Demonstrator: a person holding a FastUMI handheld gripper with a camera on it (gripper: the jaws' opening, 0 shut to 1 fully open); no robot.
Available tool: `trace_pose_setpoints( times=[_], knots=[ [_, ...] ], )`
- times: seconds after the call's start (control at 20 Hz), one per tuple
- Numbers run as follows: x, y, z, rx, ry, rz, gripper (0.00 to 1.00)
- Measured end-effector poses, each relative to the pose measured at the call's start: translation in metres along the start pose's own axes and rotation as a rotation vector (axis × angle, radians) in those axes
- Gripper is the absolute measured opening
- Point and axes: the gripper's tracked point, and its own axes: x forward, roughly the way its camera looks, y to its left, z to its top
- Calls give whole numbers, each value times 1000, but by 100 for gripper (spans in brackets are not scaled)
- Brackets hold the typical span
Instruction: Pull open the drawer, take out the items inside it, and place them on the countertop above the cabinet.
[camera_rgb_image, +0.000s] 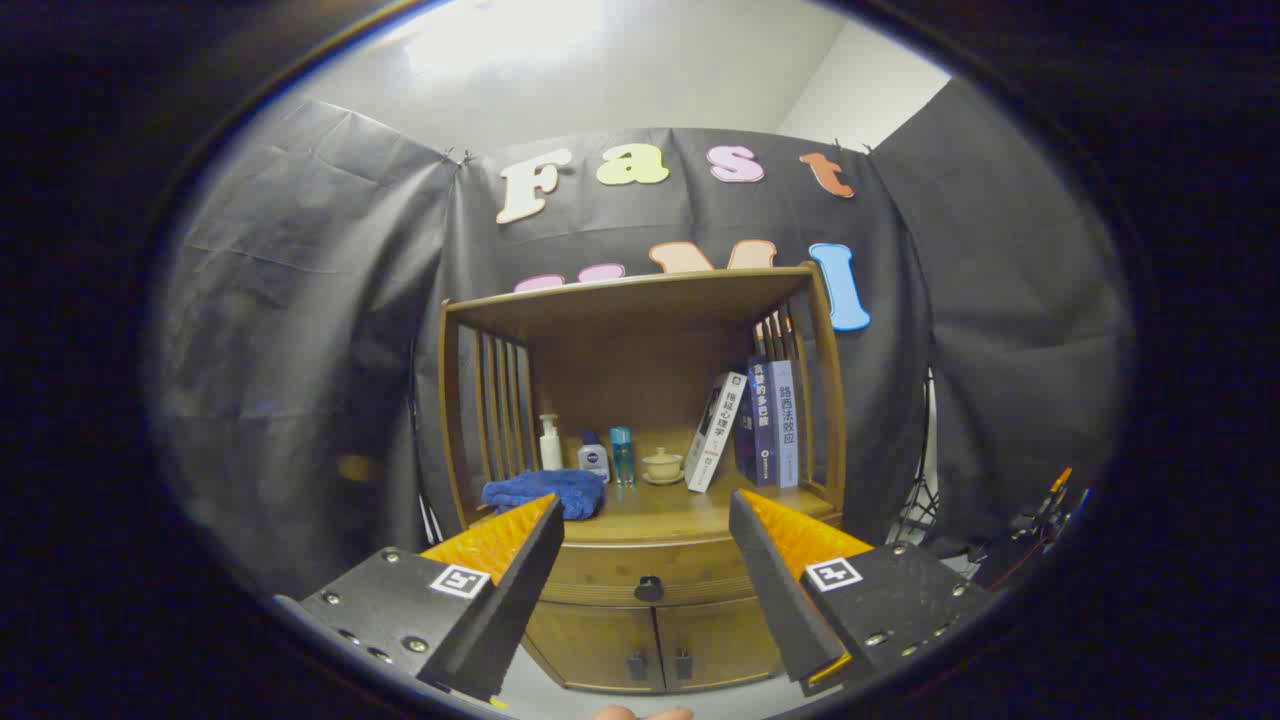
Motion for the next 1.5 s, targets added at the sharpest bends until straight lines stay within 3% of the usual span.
trace_pose_setpoints(
  times=[0.8, 1.5],
  knots=[
    [18, -1, -12, -8, 10, -8, 99],
    [110, -3, -122, 12, 171, -6, 99]
  ],
)
